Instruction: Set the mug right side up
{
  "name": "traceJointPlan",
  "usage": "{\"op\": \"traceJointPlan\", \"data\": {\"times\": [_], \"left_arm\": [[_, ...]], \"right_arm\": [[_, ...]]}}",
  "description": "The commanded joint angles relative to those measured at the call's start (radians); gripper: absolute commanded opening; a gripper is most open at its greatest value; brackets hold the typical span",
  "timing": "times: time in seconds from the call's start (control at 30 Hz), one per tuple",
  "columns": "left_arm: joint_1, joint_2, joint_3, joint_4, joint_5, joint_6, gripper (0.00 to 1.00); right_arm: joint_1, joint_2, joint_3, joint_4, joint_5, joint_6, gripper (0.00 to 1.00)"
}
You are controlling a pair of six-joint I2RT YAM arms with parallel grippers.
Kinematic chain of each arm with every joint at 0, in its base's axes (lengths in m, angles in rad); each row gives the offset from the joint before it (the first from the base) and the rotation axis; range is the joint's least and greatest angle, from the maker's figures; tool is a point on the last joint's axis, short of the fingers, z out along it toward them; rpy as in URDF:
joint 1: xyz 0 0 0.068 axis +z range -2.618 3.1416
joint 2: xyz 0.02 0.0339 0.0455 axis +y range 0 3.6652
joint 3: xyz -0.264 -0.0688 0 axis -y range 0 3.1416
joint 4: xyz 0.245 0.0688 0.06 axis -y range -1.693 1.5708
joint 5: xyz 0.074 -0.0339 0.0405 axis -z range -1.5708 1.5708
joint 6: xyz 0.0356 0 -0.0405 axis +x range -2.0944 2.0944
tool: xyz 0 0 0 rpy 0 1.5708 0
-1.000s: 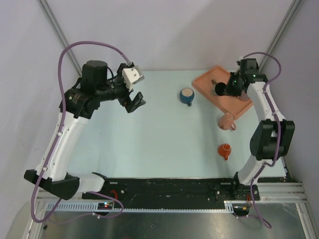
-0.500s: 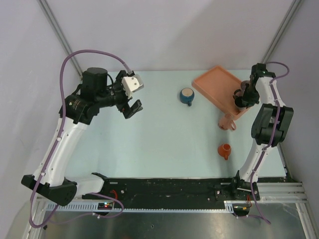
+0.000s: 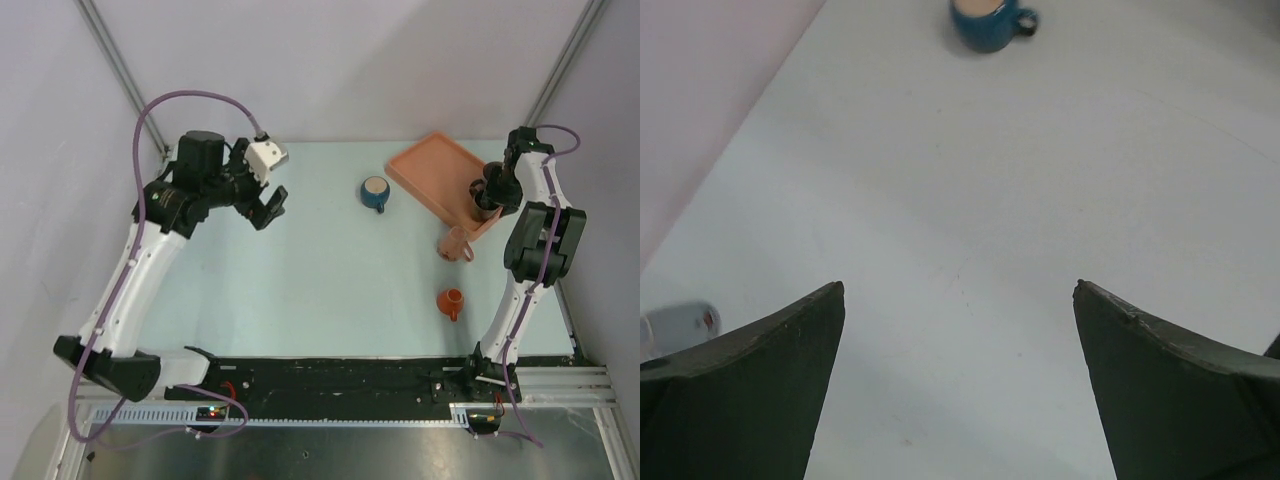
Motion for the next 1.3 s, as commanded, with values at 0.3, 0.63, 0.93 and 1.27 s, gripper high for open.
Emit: {"op": "traceJointPlan", "data": {"times": [0.3, 0.63, 0.93, 1.27], "left_arm": [[0.384, 0.376, 0.157, 0.129, -0.291, -0.276, 0.97], [0.626, 0.796, 0.494, 0.153, -0.259, 0.106, 0.92], [0.705, 1.097, 0.789, 0.154, -0.146, 0.139, 0.75], [0.715, 1.167, 0.731, 0.154, -0.114, 0.351, 0.71]], "right_arm": [[0.024, -0.113, 0.035, -0.042, 0.012, -0.007, 0.97], [0.079, -0.273, 0.024, -0.096, 0.042, 0.011, 0.99], [0.26, -0.445, -0.077, -0.119, 0.216, 0.032, 0.99], [0.316, -0.587, -0.141, -0.126, 0.246, 0.134, 0.99]]}}
